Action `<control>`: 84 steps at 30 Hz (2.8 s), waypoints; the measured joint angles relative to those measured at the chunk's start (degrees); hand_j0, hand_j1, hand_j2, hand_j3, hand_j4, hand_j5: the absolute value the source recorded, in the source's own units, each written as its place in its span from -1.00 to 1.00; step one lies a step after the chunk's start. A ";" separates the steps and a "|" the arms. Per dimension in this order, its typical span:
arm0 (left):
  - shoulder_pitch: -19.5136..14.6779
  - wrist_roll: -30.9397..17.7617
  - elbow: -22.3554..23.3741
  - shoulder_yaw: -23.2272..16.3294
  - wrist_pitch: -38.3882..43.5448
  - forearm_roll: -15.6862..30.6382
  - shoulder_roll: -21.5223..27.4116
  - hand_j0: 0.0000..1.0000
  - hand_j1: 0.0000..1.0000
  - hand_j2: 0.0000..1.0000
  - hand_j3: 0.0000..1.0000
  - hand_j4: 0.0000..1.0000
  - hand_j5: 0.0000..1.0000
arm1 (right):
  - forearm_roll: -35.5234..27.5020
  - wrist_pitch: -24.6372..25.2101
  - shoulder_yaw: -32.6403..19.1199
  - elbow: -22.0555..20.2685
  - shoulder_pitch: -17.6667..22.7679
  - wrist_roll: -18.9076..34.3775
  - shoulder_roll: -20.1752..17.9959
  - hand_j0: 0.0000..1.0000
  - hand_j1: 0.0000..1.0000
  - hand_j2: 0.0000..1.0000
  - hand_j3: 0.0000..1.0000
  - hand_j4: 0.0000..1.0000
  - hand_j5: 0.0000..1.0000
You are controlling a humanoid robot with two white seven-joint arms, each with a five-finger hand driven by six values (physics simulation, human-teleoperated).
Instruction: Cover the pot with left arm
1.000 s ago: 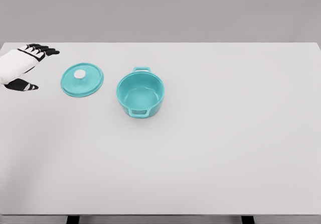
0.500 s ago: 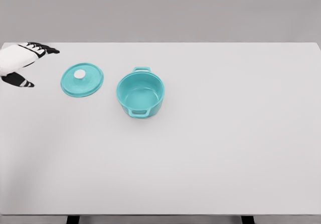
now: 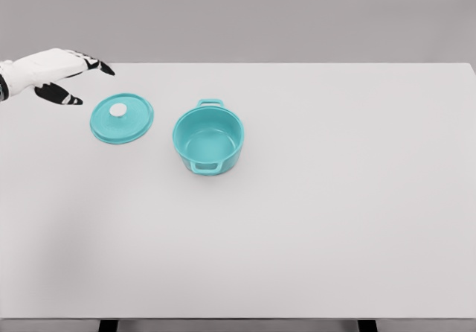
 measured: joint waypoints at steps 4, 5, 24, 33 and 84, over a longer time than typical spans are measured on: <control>0.00 -0.03 0.95 -0.44 0.00 -0.03 -1.30 0.48 0.48 0.48 0.48 0.48 0.48 | -0.02 0.00 0.00 -0.01 0.00 0.00 0.00 1.00 1.00 1.00 1.00 1.00 1.00; 0.00 -0.03 1.26 -0.49 0.00 -0.05 -1.66 0.48 0.48 0.48 0.48 0.48 0.48 | -0.01 0.00 0.00 0.00 0.00 0.00 0.00 1.00 1.00 1.00 1.00 1.00 1.00; 0.62 -0.04 6.89 -0.94 0.00 -0.61 -5.93 0.48 0.48 0.48 0.48 0.48 0.48 | 0.00 0.00 0.00 0.00 0.00 0.00 0.00 1.00 1.00 1.00 1.00 1.00 1.00; 0.44 -0.04 9.29 -0.89 0.01 -1.26 -6.82 0.46 0.46 0.46 0.46 0.46 0.46 | -0.01 0.00 0.00 0.00 0.00 0.00 0.00 1.00 1.00 1.00 1.00 1.00 1.00; -1.67 -0.04 11.54 0.14 0.00 -8.35 -8.64 0.46 0.46 0.46 0.46 0.46 0.46 | -0.01 0.00 0.00 0.00 0.00 0.00 0.00 1.00 1.00 1.00 1.00 1.00 1.00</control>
